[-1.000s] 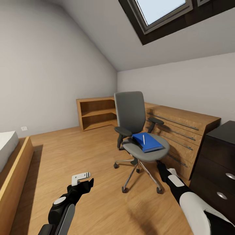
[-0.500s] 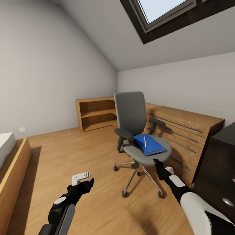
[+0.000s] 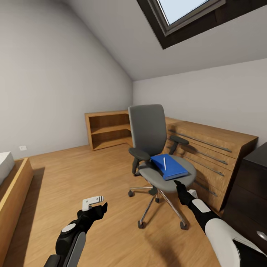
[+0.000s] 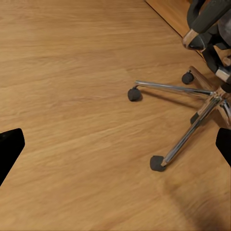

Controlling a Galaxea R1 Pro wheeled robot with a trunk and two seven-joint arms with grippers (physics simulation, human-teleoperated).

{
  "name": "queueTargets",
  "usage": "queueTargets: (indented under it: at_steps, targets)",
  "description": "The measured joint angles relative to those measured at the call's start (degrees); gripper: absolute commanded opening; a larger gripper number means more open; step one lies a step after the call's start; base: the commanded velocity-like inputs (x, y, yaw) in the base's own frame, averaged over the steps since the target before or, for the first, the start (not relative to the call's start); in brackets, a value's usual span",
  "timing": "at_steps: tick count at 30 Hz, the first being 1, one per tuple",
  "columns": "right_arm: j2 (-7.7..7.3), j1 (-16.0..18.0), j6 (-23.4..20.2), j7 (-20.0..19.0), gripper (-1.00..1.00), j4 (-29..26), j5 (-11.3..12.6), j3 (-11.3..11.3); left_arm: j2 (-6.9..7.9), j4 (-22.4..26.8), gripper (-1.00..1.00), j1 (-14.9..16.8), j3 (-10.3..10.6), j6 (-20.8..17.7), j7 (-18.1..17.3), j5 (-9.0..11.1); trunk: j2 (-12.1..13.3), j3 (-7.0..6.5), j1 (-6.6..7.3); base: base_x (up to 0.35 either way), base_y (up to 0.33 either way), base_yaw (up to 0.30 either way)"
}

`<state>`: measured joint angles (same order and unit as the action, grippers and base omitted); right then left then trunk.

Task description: In the bedroom, organize the workspace by keeping the computer under the desk, ensuring the monitor is on the desk, placing the keyboard on the desk next to the monitor, placing the mouse on the desk next to the keyboard, moving the folder from the swivel chair onto the desk next to the mouse, stacking the notebook on top of the folder with the pen on top of the notebook, and positioning the swivel chair next to the desk.

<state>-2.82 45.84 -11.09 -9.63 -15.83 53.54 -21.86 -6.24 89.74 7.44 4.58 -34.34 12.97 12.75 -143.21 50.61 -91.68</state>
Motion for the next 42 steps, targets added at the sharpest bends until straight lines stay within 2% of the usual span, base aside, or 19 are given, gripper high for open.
queueTargets:
  at_steps: [12,24,42]
  targets:
    - [0.06,0.0,0.08,-0.05,1.0,-0.02,-0.07,0.01,0.0,0.0,1.0,0.0,0.02,0.0,0.02,0.0,0.0,0.0,0.0,0.018,-0.004,0.0]
    - [0.09,-0.01,0.25,-0.11,1.0,0.02,-0.23,0.05,0.0,0.01,1.0,0.0,0.02,0.0,-0.03,0.0,0.0,0.0,0.01,0.168,0.0,0.0]
    - [0.13,-0.03,0.38,-0.03,1.0,0.08,-0.51,0.07,0.0,0.03,1.0,0.0,0.01,-0.02,-0.03,0.06,0.0,0.01,0.02,0.211,0.151,0.0]
